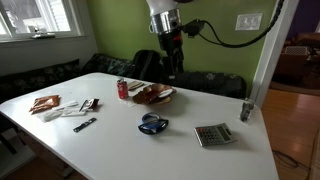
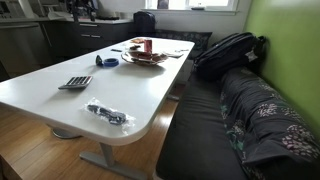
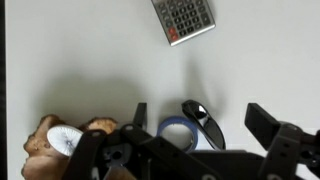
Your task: Put the glasses on the wooden tray
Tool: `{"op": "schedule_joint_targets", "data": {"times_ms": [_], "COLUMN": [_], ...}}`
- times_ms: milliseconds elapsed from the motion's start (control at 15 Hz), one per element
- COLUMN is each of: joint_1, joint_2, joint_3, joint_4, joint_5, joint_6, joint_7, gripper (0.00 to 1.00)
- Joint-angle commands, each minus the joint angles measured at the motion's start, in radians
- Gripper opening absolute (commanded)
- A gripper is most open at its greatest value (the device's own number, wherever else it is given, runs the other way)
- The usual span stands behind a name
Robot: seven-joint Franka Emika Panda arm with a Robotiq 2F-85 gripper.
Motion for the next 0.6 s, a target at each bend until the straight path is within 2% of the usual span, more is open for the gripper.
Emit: {"op": "schedule_joint_targets", "data": {"times_ms": [0, 200, 400, 533], "joint_1": [0.02, 0.009, -0.037, -0.058], "joint_2": [0.104, 0.248, 0.371, 0.434], "joint_3": [-0.023, -0.03, 0.016, 0.04], "joint_4": [-0.041, -0.009, 0.049, 0.097], "joint_5": [-0.06, -0.063, -0.007, -0.009], "joint_6": [0.279, 0.529, 0.622, 0.633], "joint_7": [-0.101, -0.224, -0.43, -0.543], "gripper": [1.0, 1.0, 1.0, 1.0]}}
